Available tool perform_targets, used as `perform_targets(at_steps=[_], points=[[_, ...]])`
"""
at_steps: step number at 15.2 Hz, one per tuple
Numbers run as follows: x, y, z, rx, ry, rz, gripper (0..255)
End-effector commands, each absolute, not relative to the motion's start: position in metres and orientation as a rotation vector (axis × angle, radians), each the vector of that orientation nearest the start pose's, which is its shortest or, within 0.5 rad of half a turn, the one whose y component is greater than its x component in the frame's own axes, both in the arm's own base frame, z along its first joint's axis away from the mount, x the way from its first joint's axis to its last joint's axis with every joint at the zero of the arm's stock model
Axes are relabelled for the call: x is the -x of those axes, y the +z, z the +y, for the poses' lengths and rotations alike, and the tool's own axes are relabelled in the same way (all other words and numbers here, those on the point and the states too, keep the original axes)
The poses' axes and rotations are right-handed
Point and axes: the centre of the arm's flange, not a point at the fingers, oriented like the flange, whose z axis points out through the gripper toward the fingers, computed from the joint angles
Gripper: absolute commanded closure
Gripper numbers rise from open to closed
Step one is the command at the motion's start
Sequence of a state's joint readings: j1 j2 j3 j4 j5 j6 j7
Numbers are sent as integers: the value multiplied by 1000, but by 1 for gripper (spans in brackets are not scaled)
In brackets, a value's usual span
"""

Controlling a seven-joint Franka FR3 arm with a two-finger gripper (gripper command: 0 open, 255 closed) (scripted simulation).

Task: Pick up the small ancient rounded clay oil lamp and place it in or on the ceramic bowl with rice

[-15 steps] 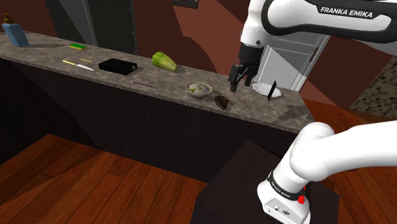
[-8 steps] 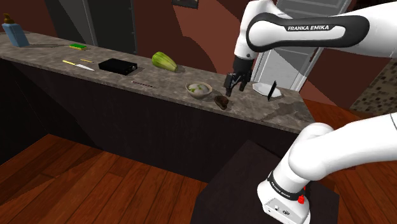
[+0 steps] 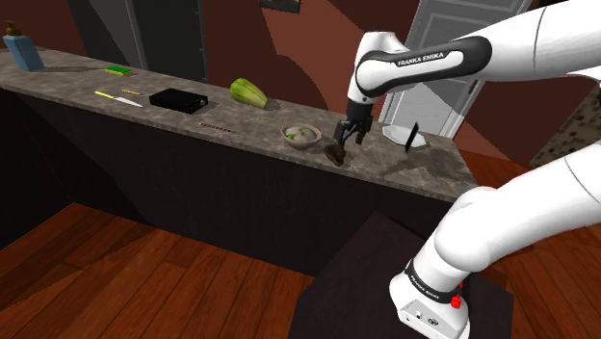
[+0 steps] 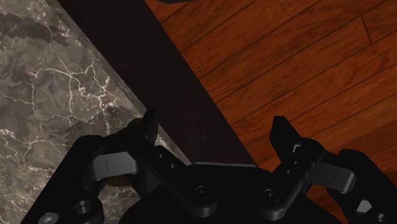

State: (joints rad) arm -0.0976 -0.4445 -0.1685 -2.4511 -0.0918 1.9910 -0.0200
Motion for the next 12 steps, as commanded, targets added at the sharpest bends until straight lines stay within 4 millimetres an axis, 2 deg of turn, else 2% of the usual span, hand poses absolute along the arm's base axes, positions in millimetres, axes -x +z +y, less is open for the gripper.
perform_targets(at_steps=[1, 12], points=[[-403, 432, -132, 3136, 32, 314, 0], [-457, 335, -225, 3130, 36, 389, 0]])
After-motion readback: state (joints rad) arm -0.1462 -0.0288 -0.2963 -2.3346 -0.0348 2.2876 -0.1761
